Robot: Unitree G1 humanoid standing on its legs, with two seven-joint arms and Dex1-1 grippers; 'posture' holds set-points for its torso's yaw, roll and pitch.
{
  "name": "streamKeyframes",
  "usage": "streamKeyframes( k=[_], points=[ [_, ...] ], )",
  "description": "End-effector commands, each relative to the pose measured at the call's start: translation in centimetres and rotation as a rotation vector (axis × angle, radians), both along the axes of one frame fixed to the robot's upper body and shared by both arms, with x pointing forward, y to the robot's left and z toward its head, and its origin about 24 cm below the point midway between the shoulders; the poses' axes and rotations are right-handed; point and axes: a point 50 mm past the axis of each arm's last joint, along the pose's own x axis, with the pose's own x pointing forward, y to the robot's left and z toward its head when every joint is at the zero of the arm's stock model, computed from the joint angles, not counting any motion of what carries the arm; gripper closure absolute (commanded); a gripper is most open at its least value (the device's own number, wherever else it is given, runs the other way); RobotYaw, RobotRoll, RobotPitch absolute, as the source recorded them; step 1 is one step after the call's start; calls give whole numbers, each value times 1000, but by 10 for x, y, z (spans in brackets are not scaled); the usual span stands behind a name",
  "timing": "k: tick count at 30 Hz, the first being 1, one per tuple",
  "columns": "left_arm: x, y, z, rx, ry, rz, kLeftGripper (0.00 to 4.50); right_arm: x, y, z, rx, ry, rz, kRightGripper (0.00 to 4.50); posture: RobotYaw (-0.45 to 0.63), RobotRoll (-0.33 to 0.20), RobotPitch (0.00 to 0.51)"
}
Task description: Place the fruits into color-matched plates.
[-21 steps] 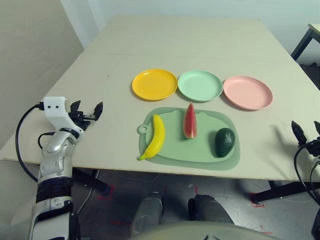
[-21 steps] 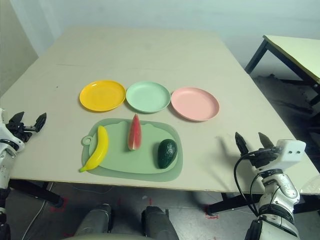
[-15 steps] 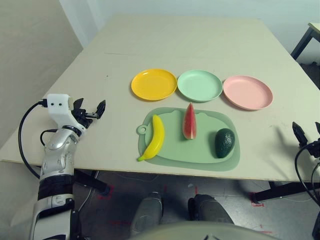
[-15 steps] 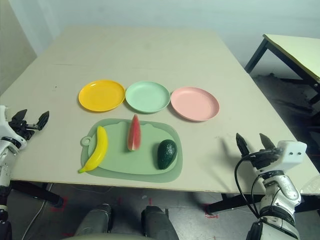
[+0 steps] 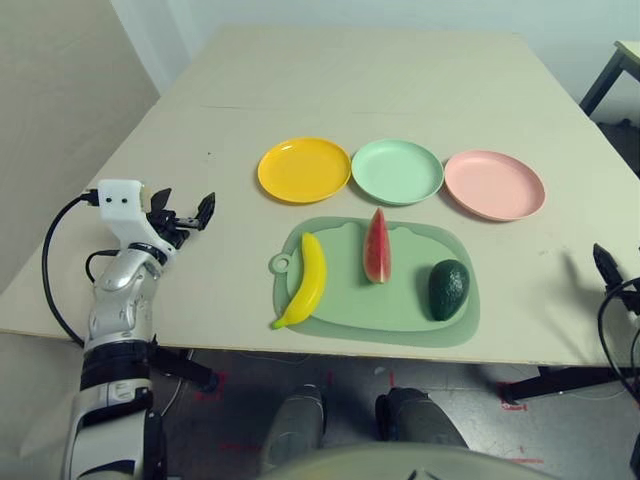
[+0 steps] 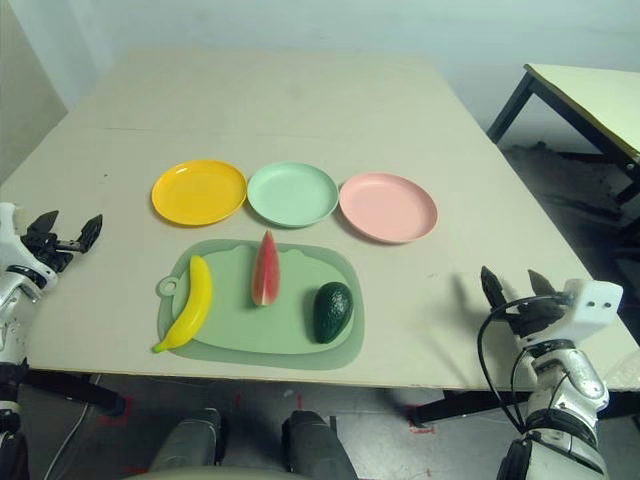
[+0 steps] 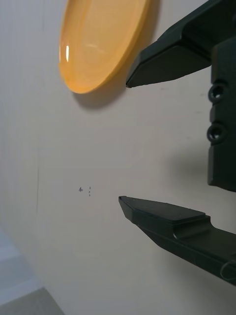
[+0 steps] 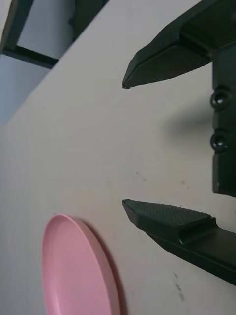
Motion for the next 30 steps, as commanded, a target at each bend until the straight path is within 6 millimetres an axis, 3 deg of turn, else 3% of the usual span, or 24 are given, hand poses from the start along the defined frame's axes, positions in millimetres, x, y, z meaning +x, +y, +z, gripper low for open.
streamKeyframes(
  k=[1, 2, 6, 11, 15, 20, 24, 26, 28, 30],
  points=[
    [3, -6, 4, 5, -12, -181, 7, -10, -15, 7, 43, -24, -78, 0, -14, 0, 41],
    [3, -7, 6, 5, -20, -223, 7, -11, -18, 9, 48, -20, -91, 0, -14, 0, 41],
    [-7, -26, 37, 11, -102, -680, 7, -2, -32, 29, 42, 48, -152, 0, -20, 0, 40],
    [-30, -39, 56, 191, 2, -1119, 7, 6, -40, 52, -18, 147, -117, 0, -12, 0, 42],
    [-41, -50, 56, 232, 73, -1288, 7, 12, -42, 65, -108, 206, -101, 0, -36, 0, 38],
    [-42, -70, 62, 160, 78, -1381, 7, 25, -33, 110, -341, 232, 96, 0, -53, 0, 42],
    [-37, -76, 61, 150, 74, -1389, 7, 39, -6, 172, -679, 253, 364, 0, -78, 0, 49],
    [-36, -76, 60, 147, 75, -1389, 7, 47, 12, 192, -809, 269, 461, 0, -92, 0, 49],
    [-35, -77, 59, 126, 73, -1388, 7, 62, 42, 217, -842, 193, 597, 0, -96, 0, 49],
    [-34, -77, 60, 112, 65, -1384, 7, 71, 76, 228, -888, 191, 769, 0, -90, 0, 50]
  ],
)
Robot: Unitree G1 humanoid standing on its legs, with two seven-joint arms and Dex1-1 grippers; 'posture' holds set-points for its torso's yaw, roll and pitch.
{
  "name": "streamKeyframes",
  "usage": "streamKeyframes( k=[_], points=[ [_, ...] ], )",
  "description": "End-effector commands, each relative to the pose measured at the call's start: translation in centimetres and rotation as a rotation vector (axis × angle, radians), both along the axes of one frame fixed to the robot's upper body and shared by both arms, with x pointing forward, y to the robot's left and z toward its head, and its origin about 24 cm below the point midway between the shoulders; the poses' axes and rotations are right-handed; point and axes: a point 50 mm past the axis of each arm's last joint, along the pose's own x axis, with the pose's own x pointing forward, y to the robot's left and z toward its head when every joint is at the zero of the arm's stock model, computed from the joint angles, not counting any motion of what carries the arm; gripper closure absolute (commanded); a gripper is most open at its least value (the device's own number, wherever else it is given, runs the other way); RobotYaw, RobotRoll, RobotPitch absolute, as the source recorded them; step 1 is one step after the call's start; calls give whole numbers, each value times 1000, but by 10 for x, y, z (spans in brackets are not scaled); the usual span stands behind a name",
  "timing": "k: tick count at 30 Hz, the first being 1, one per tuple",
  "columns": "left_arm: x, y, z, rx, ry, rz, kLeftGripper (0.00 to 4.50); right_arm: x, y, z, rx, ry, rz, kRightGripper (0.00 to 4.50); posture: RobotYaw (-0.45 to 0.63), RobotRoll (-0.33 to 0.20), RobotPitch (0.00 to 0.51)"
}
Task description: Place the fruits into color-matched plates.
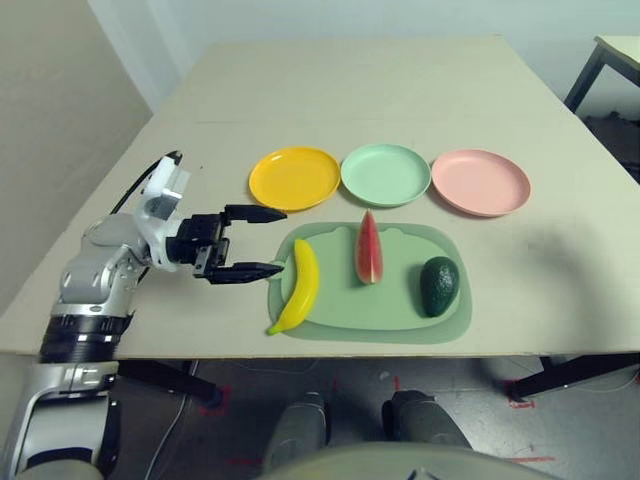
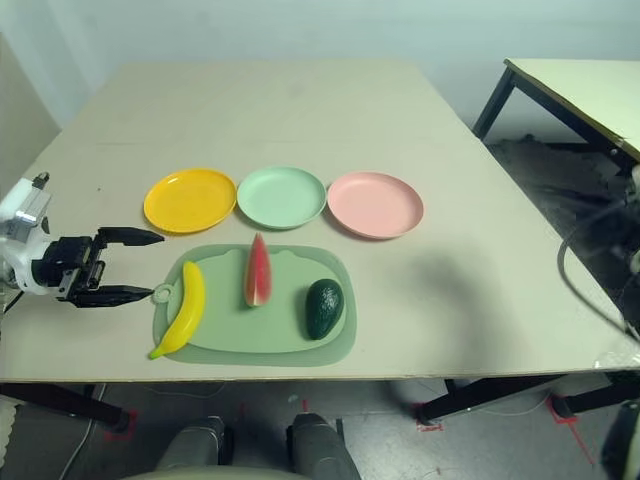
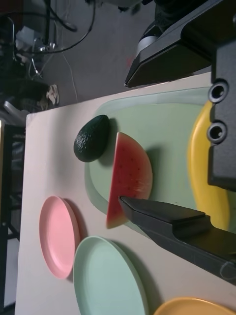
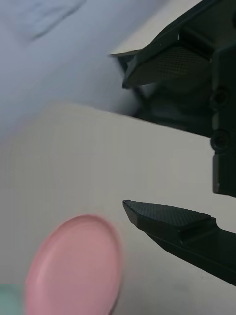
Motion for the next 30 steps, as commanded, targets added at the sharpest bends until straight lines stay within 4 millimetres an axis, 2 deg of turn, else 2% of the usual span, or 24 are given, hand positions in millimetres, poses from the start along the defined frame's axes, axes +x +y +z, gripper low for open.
streamKeyframes(
  k=[1, 6, 9, 13, 16, 19, 23, 30],
  points=[
    [2, -1, 0, -9, 12, 3, 7, 15, 53, 4, -97, 158, 247, 0, -90, 0, 50],
    [1, 0, -1, 5, 4, 13, 7, 22, 106, 1, -306, 294, 473, 0, -67, 0, 52],
    [-1, 4, 1, 8, 3, 29, 7, 25, 131, -11, -532, 362, 591, 0, -50, 0, 58],
    [-2, 8, 4, 26, 2, 42, 7, 25, 172, -22, -712, 400, 792, 0, -41, 0, 73],
    [-2, 7, 3, 35, 6, 44, 7, 18, 196, -37, -806, 430, 931, 0, -24, 0, 81],
    [-3, 7, 2, 46, 20, 36, 7, 13, 206, -53, -912, 465, 1028, 0, -17, 0, 85],
    [-8, 6, 0, 66, 59, 14, 7, 13, 206, -66, -1038, 511, 1077, 0, -3, 0, 93],
    [-12, 11, -6, 152, 118, -21, 7, 10, 227, -68, -1072, 544, 1132, 0, 1, 0, 92]
  ],
)
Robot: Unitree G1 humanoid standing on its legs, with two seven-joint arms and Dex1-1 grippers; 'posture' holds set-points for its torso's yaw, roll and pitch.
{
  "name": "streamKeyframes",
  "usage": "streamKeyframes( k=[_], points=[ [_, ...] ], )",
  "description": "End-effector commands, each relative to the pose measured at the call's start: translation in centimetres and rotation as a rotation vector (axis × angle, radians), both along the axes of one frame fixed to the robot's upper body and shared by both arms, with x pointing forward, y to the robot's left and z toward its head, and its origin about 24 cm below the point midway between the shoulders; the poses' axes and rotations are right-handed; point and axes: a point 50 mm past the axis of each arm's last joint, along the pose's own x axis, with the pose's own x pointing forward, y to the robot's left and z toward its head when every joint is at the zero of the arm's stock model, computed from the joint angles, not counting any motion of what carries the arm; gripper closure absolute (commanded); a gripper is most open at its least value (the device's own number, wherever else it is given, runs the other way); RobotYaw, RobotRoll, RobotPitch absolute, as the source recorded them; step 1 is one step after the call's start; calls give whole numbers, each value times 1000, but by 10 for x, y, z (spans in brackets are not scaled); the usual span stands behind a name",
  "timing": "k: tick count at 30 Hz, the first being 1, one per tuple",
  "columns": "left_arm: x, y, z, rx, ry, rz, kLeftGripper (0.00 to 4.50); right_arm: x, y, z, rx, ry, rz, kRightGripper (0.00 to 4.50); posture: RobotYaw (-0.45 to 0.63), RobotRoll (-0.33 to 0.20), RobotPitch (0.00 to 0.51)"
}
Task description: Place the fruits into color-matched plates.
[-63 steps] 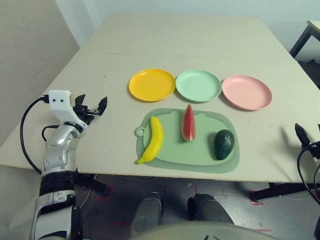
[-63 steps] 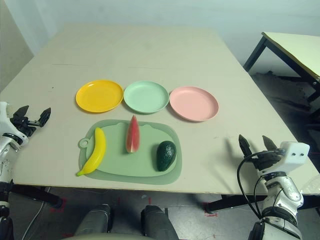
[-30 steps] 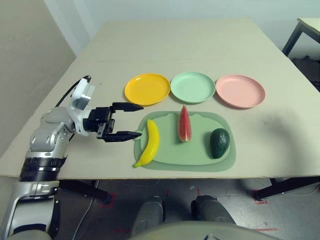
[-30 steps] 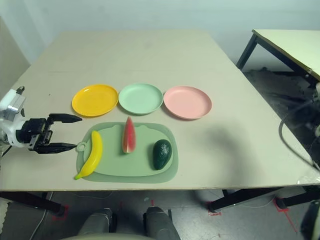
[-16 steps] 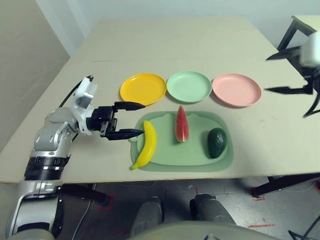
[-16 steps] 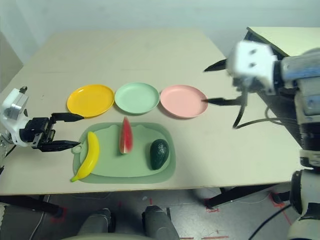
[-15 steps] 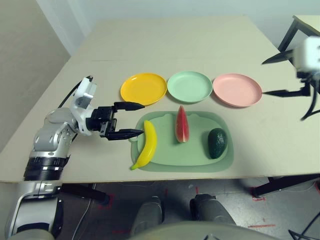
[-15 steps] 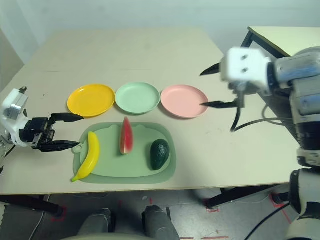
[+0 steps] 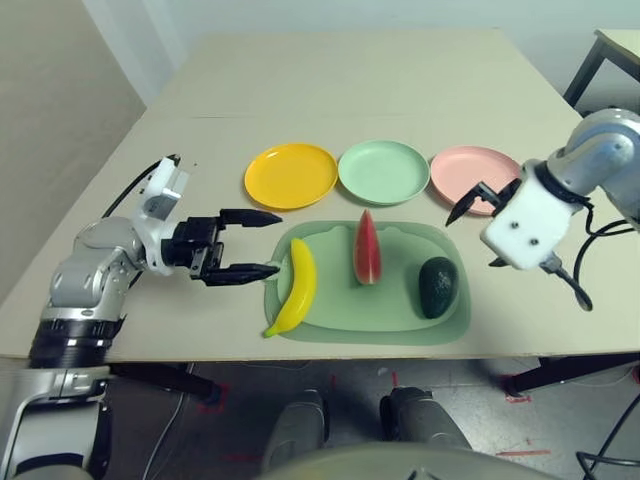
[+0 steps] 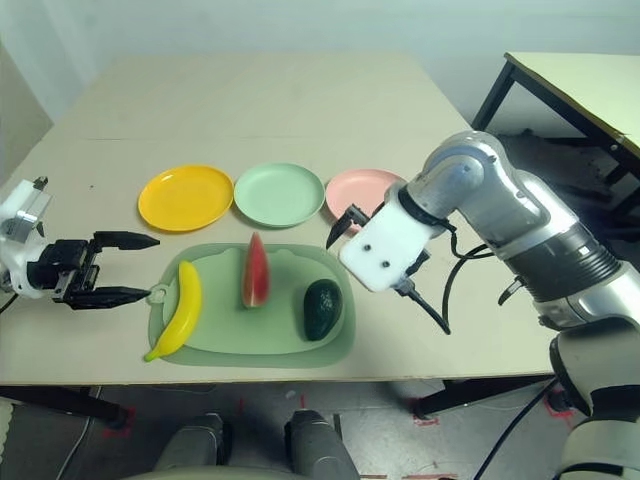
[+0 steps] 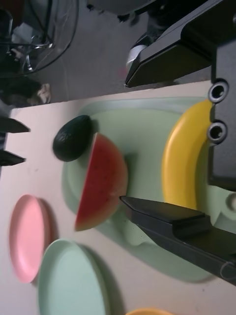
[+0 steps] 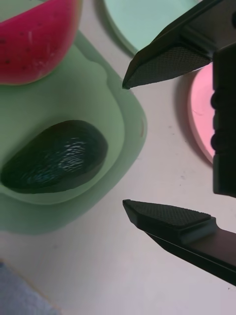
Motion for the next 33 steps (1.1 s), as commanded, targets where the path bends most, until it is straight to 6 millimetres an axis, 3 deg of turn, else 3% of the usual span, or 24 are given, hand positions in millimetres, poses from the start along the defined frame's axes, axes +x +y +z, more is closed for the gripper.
streamKeyframes(
  k=[1, 17, 22, 33],
  points=[
    [-1, 0, -1, 40, 40, -32, 7, -2, 6, -1, -49, -5, 37, 0, 2, 0, 93],
    [5, 3, 0, 55, 17, -30, 7, -18, 27, -18, -132, -9, 220, 0, 2, 0, 93],
    [5, 3, 3, 48, 6, -28, 7, -17, 36, -23, -133, -4, 224, 0, 11, 0, 95],
    [6, 4, 8, 55, -7, -28, 7, -11, 36, -42, -176, 32, 187, 0, 18, 0, 98]
  ],
)
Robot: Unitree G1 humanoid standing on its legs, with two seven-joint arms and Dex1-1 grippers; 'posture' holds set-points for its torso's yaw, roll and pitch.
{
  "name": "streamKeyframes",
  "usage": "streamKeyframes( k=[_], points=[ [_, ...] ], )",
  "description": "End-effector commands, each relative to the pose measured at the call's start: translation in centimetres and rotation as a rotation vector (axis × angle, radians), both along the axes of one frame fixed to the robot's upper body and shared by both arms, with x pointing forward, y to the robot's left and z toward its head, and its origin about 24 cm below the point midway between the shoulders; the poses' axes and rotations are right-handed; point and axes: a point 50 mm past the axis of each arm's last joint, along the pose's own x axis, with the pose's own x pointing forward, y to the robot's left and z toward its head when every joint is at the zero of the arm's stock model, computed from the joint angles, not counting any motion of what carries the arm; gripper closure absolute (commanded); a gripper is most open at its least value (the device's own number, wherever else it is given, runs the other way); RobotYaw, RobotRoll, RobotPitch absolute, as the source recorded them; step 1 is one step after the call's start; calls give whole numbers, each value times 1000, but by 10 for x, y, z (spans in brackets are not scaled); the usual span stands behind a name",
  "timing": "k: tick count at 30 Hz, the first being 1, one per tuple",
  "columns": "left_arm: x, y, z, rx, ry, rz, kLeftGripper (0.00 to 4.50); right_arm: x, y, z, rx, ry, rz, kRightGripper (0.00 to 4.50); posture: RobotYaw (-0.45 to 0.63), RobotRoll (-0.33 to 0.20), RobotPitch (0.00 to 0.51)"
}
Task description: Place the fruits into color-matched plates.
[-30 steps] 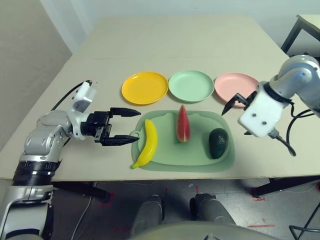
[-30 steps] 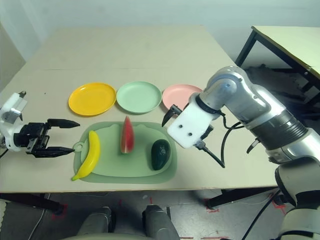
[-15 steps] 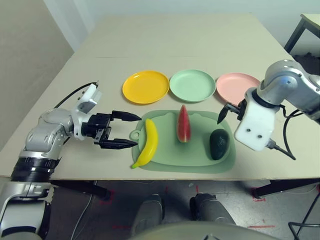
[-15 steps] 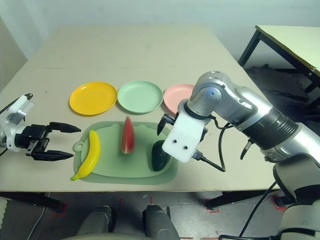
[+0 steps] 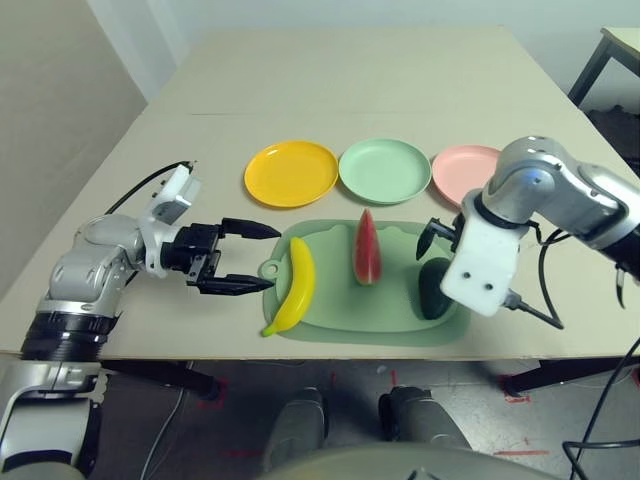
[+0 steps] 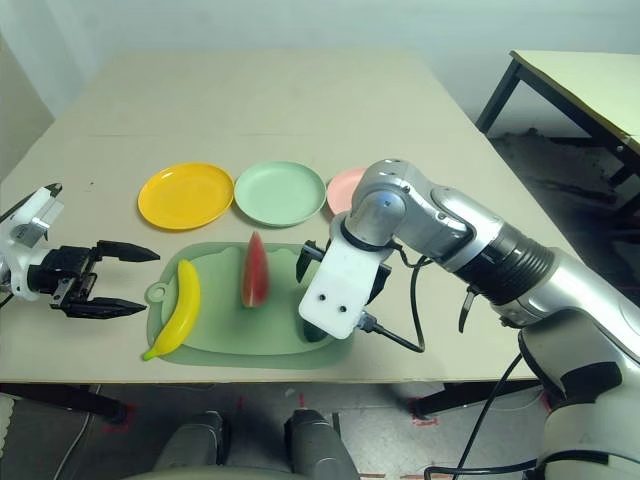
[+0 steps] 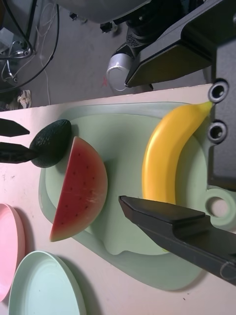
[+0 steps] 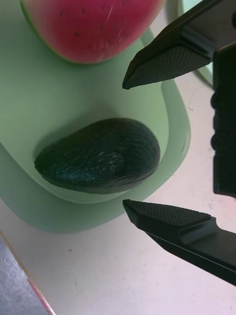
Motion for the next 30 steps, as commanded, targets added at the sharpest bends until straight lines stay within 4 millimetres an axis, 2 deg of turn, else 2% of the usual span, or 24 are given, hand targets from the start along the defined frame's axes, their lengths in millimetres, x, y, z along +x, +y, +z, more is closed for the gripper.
streamKeyframes(
  k=[1, 13, 30],
  points=[
    [1, 1, 6, 8, -18, -3, 7, 1, -1, -11, -30, 21, -4, 0, 18, 0, 98],
    [3, 2, 6, 26, -28, -2, 7, 8, -2, -24, -50, 42, -26, 0, 20, 0, 100],
    [3, 5, 2, 48, -24, 4, 7, 1, 5, -21, -36, 70, -36, 0, 21, 0, 102]
  ],
)
